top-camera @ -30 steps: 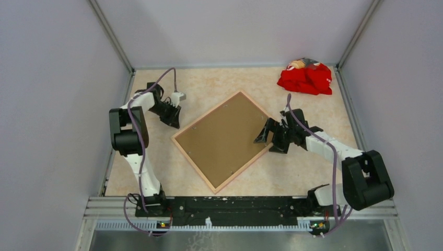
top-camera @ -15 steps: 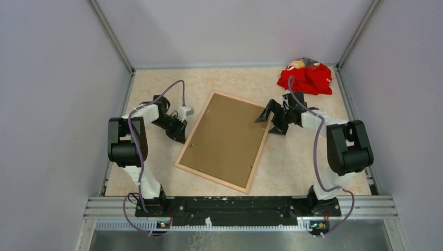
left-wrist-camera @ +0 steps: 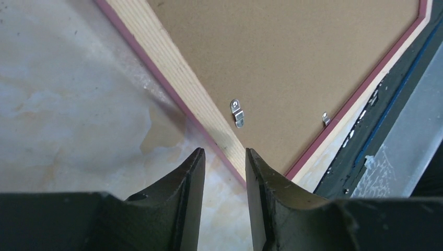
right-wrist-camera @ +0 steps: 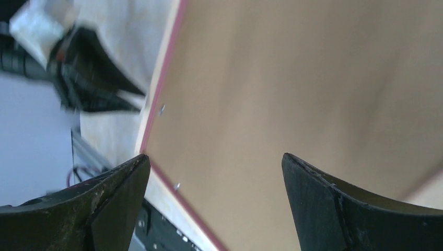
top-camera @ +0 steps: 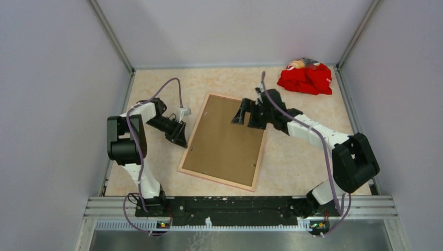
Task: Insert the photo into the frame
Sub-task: Adjust the photo frame at the center of the board, then install the photo frame at the center of the board.
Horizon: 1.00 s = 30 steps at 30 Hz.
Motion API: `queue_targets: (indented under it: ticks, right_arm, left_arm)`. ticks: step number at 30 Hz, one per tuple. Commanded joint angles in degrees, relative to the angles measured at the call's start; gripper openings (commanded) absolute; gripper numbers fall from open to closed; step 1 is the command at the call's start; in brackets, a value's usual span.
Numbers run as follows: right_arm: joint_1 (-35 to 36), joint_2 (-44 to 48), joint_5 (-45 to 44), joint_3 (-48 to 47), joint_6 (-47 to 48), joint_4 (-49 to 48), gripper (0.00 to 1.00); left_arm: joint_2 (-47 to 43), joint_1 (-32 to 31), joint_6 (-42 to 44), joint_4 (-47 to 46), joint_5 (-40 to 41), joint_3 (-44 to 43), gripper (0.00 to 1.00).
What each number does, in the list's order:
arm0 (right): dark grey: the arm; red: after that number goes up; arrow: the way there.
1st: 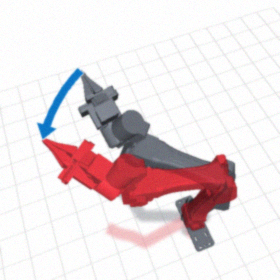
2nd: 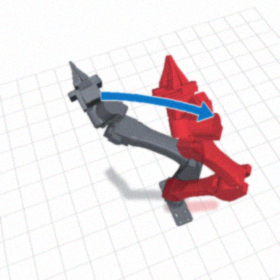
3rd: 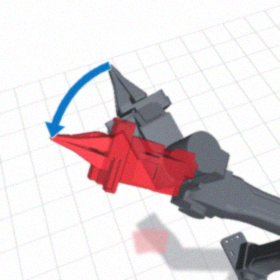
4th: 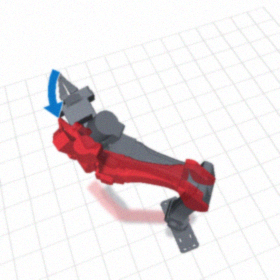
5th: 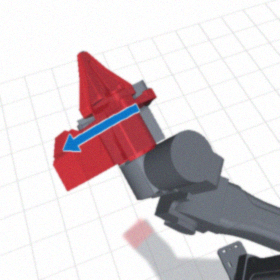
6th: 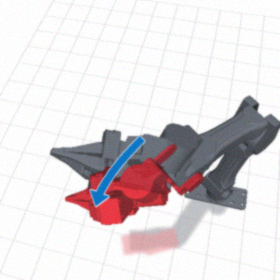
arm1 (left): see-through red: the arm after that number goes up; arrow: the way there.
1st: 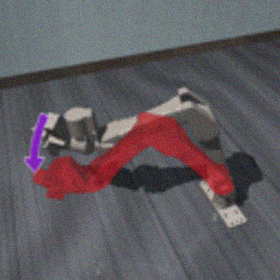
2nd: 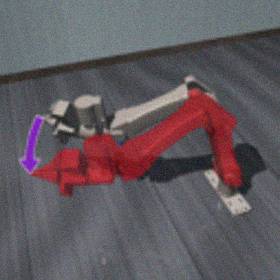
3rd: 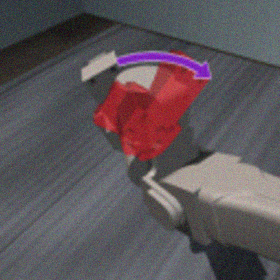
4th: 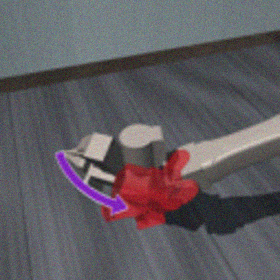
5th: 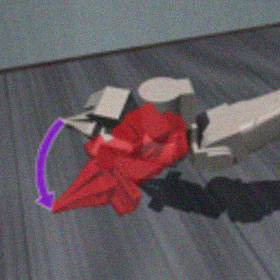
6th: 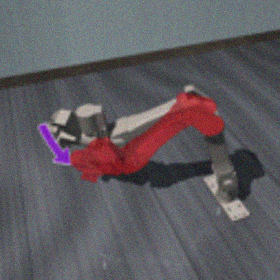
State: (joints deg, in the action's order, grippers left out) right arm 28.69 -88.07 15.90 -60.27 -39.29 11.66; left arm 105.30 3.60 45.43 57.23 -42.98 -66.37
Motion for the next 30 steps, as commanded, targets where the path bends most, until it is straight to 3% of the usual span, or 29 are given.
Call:
queue_targets:
  ticks: [1,8,14,30]
  right_arm:
    - [10.68,1.59,-4.17,4.12,-2.16,-8.75,0.95]
    - [22.37,-5.30,-6.36,3.08,-6.23,-17.57,0.90]
    - [26.83,-13.76,-5.80,0.49,-10.60,-26.26,0.87]
    - [29.54,-29.07,-4.24,-11.22,-14.22,-31.14,0.80]
  left_arm:
    - [3.70,0.01,0.21,1.05,-4.36,-3.36,0.41]
    - [5.79,0.01,-2.12,-1.21,-4.62,-4.27,0.29]
    - [6.25,0.01,-2.77,-2.36,-4.35,-3.09,0.13]
    - [6.72,0.01,-3.59,-3.48,-3.46,-2.38,0.06]
